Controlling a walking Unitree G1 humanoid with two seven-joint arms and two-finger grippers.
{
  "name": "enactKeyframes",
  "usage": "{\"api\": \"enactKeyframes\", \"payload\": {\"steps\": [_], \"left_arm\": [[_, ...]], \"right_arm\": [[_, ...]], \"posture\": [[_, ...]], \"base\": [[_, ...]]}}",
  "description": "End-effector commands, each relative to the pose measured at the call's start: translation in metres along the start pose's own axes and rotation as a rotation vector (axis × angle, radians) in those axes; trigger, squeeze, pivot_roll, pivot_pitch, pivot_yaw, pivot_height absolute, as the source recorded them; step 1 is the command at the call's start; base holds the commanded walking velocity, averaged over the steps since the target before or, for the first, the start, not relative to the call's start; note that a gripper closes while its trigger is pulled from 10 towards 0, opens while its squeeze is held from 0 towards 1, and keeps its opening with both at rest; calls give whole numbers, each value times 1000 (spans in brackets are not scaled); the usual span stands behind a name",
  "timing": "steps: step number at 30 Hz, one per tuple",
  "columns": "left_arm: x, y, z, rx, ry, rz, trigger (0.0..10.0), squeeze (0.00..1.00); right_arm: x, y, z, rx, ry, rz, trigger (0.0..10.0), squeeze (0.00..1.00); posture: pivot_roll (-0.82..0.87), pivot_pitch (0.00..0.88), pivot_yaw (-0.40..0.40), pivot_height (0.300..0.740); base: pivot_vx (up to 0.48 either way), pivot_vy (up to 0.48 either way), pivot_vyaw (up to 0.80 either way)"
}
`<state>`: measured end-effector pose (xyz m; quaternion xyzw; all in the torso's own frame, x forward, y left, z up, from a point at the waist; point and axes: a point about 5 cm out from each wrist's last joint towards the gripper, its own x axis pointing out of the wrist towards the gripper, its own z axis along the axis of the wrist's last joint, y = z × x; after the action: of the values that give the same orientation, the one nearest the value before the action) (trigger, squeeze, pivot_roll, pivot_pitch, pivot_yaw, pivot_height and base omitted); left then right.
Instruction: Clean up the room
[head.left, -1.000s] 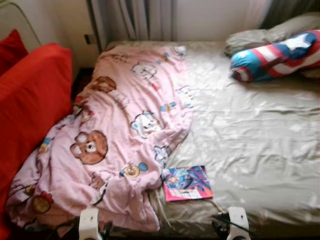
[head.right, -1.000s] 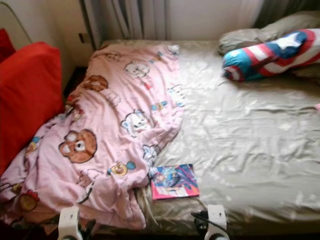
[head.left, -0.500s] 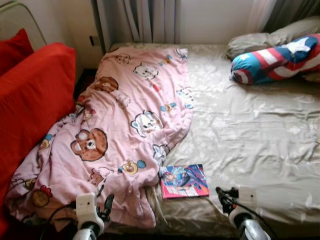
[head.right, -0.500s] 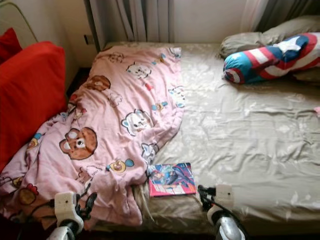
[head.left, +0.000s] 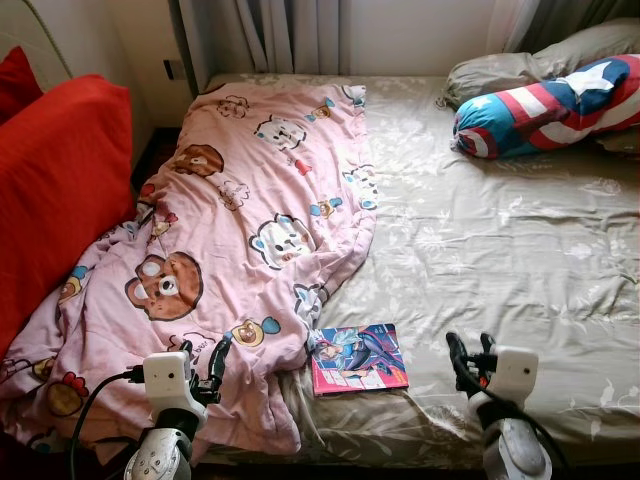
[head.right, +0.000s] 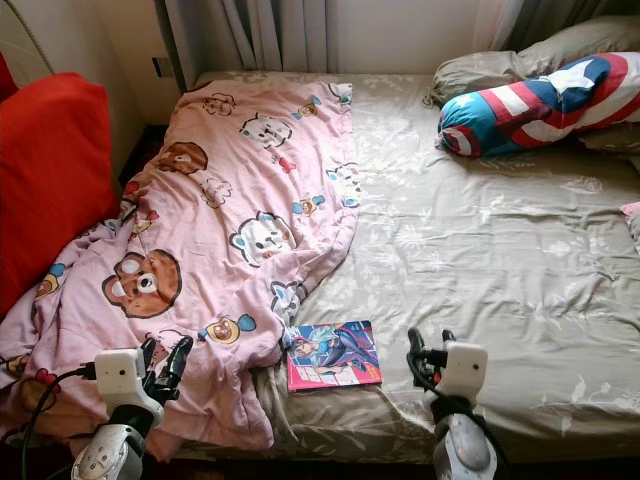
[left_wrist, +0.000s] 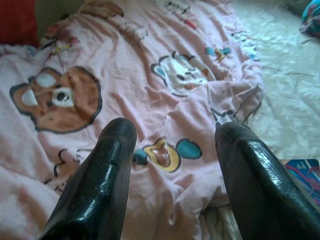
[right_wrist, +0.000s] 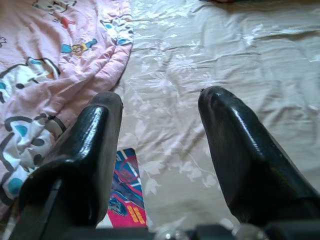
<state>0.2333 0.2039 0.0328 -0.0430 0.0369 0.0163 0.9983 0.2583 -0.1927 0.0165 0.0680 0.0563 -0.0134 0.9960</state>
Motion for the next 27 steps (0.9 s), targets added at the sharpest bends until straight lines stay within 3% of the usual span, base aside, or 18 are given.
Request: {"api": "enactKeyframes", "payload": {"steps": [1, 4, 6, 9, 22, 27], "left_arm": [[-2, 1, 0, -3, 10, 11, 10000, 0], [1, -1, 5, -9, 4, 9, 10000, 0], [2, -4, 6, -12, 9, 3, 10000, 0], [2, -5, 7, -14, 14, -1, 10000, 0], [1, -7, 7, -17, 19, -2, 10000, 0], [0, -8, 5, -16, 28, -5, 10000, 0]], "right_arm": [[-2, 5, -3, -4, 20, 9, 10000, 0], [2, 13, 6, -23, 13, 12, 10000, 0], [4, 15, 4, -36, 58, 12, 10000, 0], [3, 17, 4, -26, 54, 5, 10000, 0], [1, 25, -2, -33, 83, 50, 10000, 0], [2, 26, -6, -42, 108, 72, 10000, 0]], "posture": [[-66, 156, -21, 740], [-68, 173, -17, 740], [-72, 185, -14, 740], [-72, 188, -10, 720], [-65, 159, -15, 720], [-66, 154, -19, 690]], "base": [[0, 0, 0], [0, 0, 0], [0, 0, 0], [0, 0, 0], [0, 0, 0], [0, 0, 0]]}}
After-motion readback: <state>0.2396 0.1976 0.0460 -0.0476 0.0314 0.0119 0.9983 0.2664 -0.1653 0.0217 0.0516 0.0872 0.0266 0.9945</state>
